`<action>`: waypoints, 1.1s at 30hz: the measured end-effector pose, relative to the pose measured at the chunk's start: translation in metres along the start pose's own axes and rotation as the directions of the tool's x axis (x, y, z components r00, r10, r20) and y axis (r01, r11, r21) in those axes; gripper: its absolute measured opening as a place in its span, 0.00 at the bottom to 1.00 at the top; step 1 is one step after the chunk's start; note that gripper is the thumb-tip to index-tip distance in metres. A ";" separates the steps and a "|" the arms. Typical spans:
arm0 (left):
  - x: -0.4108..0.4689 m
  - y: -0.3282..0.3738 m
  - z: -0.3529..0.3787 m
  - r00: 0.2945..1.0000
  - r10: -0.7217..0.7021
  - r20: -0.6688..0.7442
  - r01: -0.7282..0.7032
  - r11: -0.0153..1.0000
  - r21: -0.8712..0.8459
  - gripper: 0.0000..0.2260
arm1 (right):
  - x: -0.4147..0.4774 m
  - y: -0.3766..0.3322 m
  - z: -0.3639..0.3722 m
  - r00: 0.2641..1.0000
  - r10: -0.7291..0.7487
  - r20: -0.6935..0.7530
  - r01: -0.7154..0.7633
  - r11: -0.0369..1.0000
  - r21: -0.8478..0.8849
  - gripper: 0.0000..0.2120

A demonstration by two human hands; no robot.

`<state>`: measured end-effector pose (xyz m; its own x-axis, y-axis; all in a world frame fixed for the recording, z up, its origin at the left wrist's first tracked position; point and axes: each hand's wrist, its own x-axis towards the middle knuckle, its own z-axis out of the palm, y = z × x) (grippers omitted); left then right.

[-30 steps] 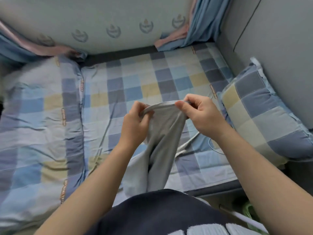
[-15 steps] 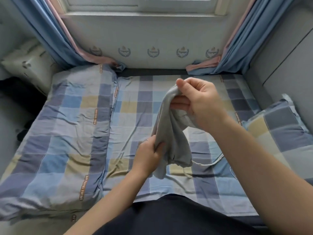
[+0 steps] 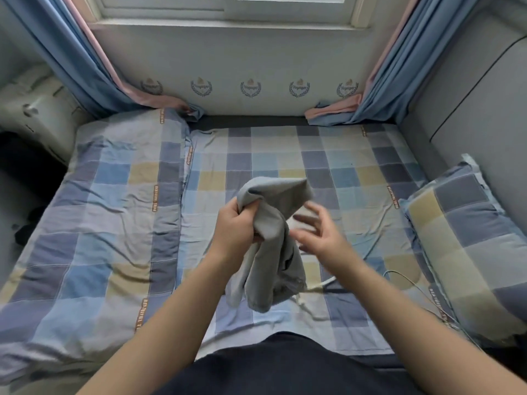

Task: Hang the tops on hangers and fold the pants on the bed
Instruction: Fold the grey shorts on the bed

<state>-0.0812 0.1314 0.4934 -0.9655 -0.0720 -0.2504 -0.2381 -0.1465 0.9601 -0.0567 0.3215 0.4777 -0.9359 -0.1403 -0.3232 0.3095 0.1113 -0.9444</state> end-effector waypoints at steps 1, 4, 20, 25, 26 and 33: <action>-0.002 0.004 0.001 1.000 -0.012 0.003 0.012 0.998 -0.056 0.09 | -0.005 0.016 0.010 0.999 0.034 0.022 -0.033 0.999 -0.027 0.34; -0.007 0.016 0.005 0.999 -0.045 0.029 0.050 0.984 -0.173 0.11 | -0.012 0.055 0.048 0.993 0.109 0.033 -0.106 0.991 -0.086 0.36; -0.016 -0.017 -0.046 0.962 -0.125 0.243 0.063 0.967 0.247 0.11 | 0.022 -0.023 0.025 0.989 0.126 -0.078 -0.118 0.988 0.103 0.09; -0.029 -0.041 -0.028 0.905 -0.071 0.420 -0.056 0.958 0.282 0.29 | 0.007 -0.057 0.034 0.988 0.152 -0.030 -0.136 0.945 0.297 0.06; -0.029 -0.047 -0.023 0.919 -0.046 0.391 -0.082 0.949 0.304 0.29 | 0.004 -0.064 0.034 0.987 0.158 -0.010 -0.142 0.914 0.380 0.07; -0.017 -0.080 -0.006 0.981 -0.005 0.194 -0.108 0.817 0.566 0.03 | -0.002 -0.093 0.005 0.990 0.133 -0.042 -0.058 0.669 0.741 0.13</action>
<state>-0.0456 0.1380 0.4202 -0.9663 0.1218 -0.2266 -0.1506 0.4464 0.8821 -0.0826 0.3066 0.5665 -0.8926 -0.0828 -0.4431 0.3866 -0.6463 -0.6580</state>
